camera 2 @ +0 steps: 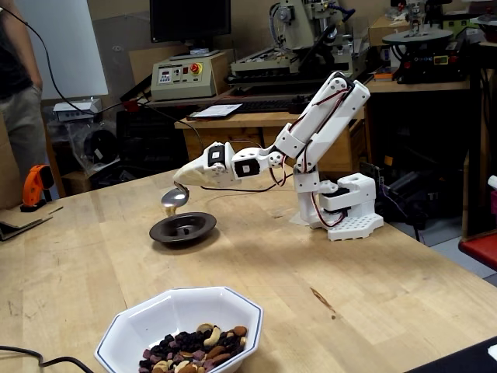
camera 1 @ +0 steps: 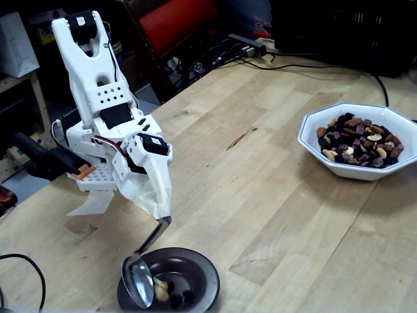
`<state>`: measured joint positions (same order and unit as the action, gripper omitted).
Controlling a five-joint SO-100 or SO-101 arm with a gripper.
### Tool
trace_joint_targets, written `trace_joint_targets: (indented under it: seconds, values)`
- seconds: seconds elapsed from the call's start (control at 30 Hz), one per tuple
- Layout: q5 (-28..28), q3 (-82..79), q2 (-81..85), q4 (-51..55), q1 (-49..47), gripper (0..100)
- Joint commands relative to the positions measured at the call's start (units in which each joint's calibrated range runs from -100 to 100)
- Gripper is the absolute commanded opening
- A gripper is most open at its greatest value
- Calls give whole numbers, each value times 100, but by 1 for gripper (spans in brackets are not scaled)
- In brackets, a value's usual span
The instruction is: Use spoon to transfer food from the white bowl to brown plate
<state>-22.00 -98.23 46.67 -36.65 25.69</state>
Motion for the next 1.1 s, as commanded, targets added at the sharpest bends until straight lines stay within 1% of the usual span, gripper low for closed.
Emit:
trace_joint_targets:
  seconds: [0.0,0.2,0.4,0.83,0.93,1.07]
  values:
    - [-112,-44,1,-11,-80,4]
    - [-317,-44,1,-11,-184,4]
    - [-308,-35,1,-11,-392,4]
    - [-283,-9,35,-82,-392,4]
    - [-83,-9,78,-82,-392,4]
    - [420,-9,87,-82,-392,4]
